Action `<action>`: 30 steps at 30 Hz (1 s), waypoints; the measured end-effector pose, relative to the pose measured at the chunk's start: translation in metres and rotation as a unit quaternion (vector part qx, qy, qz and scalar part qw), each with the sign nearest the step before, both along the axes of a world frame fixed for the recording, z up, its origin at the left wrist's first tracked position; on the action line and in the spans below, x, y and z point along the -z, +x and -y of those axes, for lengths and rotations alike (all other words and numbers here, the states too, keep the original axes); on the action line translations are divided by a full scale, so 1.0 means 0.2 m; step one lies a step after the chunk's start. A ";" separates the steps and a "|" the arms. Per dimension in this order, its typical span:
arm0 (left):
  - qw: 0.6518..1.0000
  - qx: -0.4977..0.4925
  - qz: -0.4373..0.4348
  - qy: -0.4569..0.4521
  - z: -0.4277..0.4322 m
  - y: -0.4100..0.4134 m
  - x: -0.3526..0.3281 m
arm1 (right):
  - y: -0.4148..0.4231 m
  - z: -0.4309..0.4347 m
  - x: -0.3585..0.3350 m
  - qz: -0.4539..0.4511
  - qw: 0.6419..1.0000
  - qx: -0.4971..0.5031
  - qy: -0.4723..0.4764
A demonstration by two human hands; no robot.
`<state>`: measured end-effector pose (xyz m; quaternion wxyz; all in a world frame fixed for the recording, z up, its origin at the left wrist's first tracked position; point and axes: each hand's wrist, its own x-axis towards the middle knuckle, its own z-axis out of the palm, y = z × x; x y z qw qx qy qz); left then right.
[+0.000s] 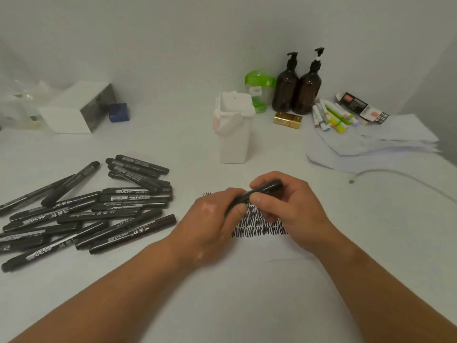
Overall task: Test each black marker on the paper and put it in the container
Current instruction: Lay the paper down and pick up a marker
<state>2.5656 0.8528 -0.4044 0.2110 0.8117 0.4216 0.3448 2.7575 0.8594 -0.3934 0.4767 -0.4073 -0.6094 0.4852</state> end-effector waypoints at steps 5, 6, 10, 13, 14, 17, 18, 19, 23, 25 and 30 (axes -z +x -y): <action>1.000 0.007 -0.010 0.012 0.01 0.04 0.00 | -0.07 0.01 0.02 0.036 0.999 0.009 -0.011; 1.000 0.008 -0.010 0.016 0.00 0.04 0.00 | -0.07 0.01 0.03 0.032 0.999 0.011 -0.012; 0.999 -0.004 -0.026 0.028 0.00 0.04 0.01 | -0.06 0.03 0.03 -0.010 1.000 0.001 -0.016; 0.999 -0.008 -0.036 0.028 -0.01 0.05 -0.01 | -0.04 0.03 0.02 -0.017 1.000 0.004 -0.005; 0.999 -0.009 -0.035 0.028 -0.01 0.04 -0.01 | -0.03 0.04 0.02 -0.018 1.000 0.001 0.002; 0.999 0.003 -0.033 0.029 -0.01 0.03 0.00 | -0.02 0.04 0.04 -0.008 1.000 -0.007 0.022; 0.999 0.003 -0.040 0.032 -0.01 0.03 0.00 | -0.02 0.04 0.04 0.001 0.999 0.001 0.037; 0.998 -0.002 -0.051 0.032 -0.01 0.03 0.01 | -0.02 0.04 0.03 0.008 0.998 0.019 0.053; 0.996 -0.055 -0.071 0.025 -0.03 0.00 0.04 | 0.15 -0.02 -0.05 -0.111 0.984 0.138 0.018; 0.994 -0.047 -0.100 0.025 -0.04 -0.01 0.05 | 0.29 -0.04 -0.07 -0.134 0.977 0.164 -0.010; 0.975 -0.013 -0.219 0.026 -0.04 0.04 0.08 | 0.44 0.01 -0.01 -0.098 0.982 0.108 -0.124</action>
